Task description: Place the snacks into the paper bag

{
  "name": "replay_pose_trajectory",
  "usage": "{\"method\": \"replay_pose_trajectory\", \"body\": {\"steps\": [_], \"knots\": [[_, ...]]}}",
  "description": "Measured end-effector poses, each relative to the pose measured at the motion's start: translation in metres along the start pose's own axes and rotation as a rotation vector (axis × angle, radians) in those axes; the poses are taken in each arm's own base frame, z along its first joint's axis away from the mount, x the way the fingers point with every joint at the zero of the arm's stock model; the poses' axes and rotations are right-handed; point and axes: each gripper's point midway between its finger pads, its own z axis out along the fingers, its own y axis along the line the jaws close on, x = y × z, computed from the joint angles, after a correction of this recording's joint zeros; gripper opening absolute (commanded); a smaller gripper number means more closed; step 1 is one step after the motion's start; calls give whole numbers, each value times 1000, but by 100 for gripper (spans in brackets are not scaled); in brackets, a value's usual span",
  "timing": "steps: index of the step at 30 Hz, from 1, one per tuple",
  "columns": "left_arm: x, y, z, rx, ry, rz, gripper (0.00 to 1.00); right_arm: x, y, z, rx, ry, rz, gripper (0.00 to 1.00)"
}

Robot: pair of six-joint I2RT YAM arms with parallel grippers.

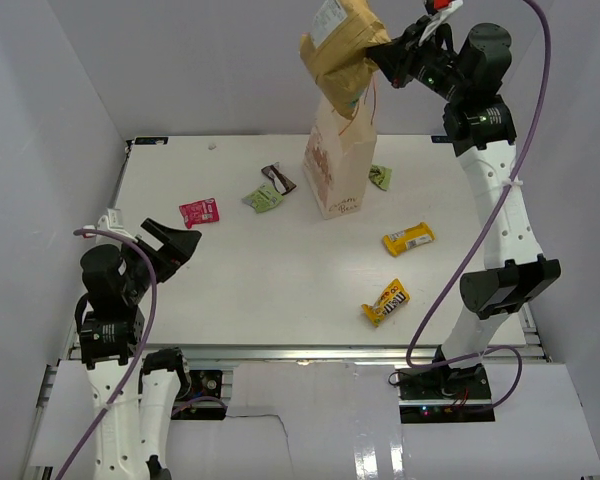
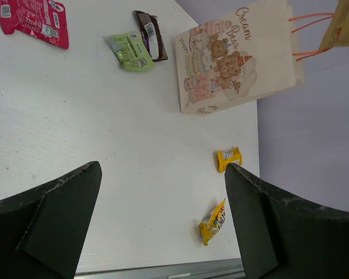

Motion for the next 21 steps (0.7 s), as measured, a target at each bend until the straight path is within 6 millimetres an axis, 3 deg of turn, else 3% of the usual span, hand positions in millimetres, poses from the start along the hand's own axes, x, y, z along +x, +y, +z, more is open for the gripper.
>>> {"method": "replay_pose_trajectory", "body": {"steps": [4,9,21], "knots": [[4,4,1,-9,10,-5,97,-7,-22,-8,56,-24,-5,8],[7,7,2,-16,18,-9,97,-10,-29,-12,62,-42,11,8],[11,11,3,-21,23,-12,97,-41,-10,-12,-43,-151,54,8]]}}
